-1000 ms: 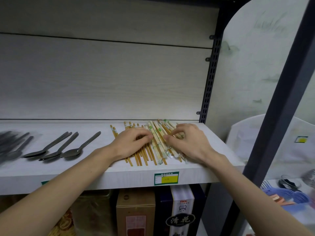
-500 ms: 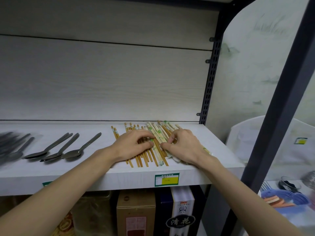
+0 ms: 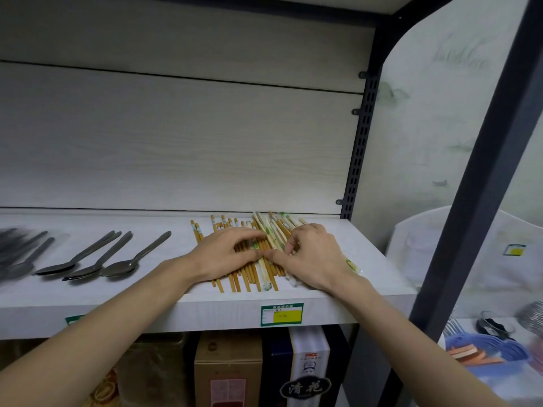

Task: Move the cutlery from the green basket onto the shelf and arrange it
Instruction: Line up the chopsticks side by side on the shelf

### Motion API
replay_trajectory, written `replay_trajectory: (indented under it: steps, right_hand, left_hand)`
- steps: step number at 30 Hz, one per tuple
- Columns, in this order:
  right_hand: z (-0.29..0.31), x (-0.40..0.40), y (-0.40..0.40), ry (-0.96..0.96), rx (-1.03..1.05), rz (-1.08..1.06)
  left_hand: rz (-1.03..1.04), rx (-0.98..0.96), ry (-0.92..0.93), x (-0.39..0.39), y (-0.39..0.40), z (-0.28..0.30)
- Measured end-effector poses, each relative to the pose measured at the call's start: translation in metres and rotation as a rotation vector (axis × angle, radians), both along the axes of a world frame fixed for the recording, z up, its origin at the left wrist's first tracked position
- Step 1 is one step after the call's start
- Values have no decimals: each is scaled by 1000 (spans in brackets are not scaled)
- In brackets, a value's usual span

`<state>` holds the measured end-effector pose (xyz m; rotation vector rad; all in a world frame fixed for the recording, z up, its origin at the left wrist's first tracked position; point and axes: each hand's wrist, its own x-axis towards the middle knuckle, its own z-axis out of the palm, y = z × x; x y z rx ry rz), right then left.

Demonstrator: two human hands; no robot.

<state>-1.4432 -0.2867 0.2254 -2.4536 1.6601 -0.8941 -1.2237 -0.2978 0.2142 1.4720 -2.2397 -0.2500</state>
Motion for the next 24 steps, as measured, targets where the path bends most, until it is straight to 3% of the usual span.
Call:
replay_trajectory:
  steps: [9, 18, 24]
  right_hand:
    - [-2, -5, -8, -161, 64, -21]
    - [9, -38, 4, -404, 75, -187]
    - [9, -70, 3, -323, 24, -359]
  left_hand:
    - [23, -5, -10, -3, 1, 1]
    - [-63, -28, 17, -5, 2, 3]
    - [-132, 5, -3, -13, 2, 5]
